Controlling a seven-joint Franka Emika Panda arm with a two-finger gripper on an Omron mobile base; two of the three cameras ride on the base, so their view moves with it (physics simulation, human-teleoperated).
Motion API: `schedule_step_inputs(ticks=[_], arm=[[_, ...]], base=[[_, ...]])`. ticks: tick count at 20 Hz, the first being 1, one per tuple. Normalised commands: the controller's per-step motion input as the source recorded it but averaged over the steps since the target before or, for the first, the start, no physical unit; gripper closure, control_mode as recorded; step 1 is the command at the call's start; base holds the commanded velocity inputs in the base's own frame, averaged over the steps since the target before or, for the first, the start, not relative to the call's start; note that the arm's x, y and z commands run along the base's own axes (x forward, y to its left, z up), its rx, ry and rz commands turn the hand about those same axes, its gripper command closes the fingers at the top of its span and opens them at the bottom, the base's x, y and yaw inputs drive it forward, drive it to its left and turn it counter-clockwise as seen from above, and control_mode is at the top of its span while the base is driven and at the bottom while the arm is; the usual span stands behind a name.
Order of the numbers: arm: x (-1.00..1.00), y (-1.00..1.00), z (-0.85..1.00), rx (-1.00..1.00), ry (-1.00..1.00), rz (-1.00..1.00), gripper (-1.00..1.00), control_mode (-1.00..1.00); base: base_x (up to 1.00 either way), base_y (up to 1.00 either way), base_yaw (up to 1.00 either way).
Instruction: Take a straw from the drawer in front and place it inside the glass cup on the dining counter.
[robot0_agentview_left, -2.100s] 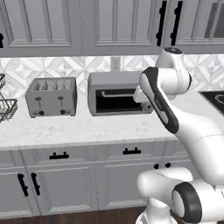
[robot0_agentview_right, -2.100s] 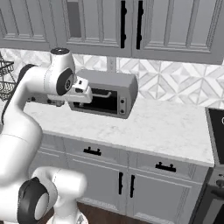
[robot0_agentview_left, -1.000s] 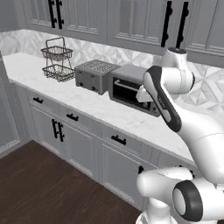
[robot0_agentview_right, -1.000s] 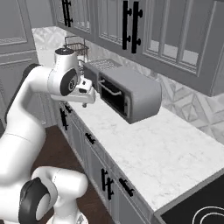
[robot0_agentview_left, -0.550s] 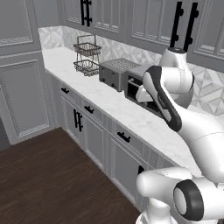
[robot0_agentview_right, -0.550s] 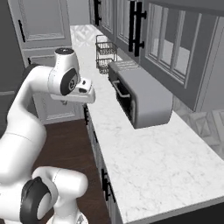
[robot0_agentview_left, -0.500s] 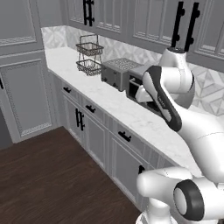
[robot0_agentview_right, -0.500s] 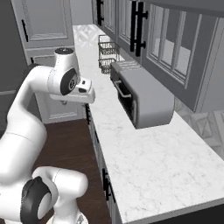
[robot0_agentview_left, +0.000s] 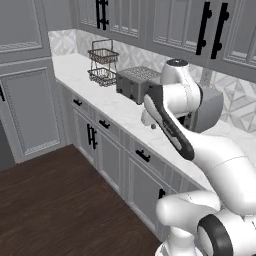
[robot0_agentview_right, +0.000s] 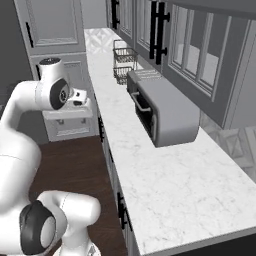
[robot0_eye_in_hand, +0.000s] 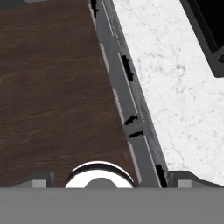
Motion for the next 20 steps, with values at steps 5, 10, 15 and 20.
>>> schedule_step_inputs(ticks=[5, 10, 15, 20], arm=[[0.09, 0.76, -0.64, -0.37, 0.00, -0.09, -1.00, -1.00], [0.17, 0.40, -0.82, -0.37, 0.00, -0.08, -1.00, -1.00], [0.42, 0.18, -0.86, -0.37, 0.03, -0.07, -1.00, -1.00], [0.52, 0.00, -0.69, -0.34, 0.00, -0.10, -1.00, -1.00]], base=[[0.00, 0.00, 0.00], [0.00, 0.00, 0.00], [0.00, 0.00, 0.00], [0.00, 0.00, 0.00]])
